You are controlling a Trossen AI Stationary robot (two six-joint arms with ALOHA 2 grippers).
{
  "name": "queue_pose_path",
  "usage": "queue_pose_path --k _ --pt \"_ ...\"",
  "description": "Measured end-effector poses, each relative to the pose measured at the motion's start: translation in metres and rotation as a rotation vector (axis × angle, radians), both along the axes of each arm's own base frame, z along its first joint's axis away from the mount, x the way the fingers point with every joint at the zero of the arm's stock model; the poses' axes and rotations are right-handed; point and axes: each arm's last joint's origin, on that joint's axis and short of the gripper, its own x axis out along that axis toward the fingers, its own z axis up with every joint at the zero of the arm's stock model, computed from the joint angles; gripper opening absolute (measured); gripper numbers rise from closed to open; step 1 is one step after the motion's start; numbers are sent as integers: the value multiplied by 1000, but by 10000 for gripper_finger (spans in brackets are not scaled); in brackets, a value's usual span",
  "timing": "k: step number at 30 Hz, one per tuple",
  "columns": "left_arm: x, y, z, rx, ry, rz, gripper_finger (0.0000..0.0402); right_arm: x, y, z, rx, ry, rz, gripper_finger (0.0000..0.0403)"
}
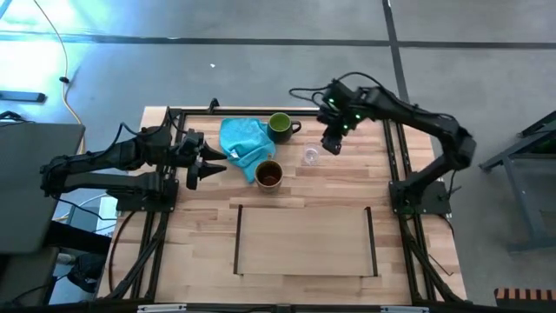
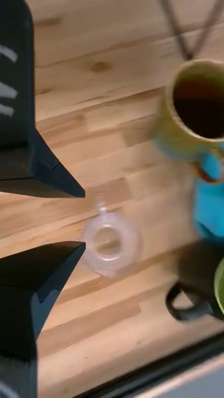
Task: Stack small to large cups/mugs on shelf
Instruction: Put the transparent mug on the shelf
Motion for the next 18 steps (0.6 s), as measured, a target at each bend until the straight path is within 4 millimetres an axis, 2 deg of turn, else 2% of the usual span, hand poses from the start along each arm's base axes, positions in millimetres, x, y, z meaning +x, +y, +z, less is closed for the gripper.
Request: queue_pose_path --k 7,18 --pt "0 0 0 -1 0 0 215 15 -23 -20 50 112 105 114" --pt "-1 0 -3 -12 32 1 215 28 -44 -42 62 128 86 114"
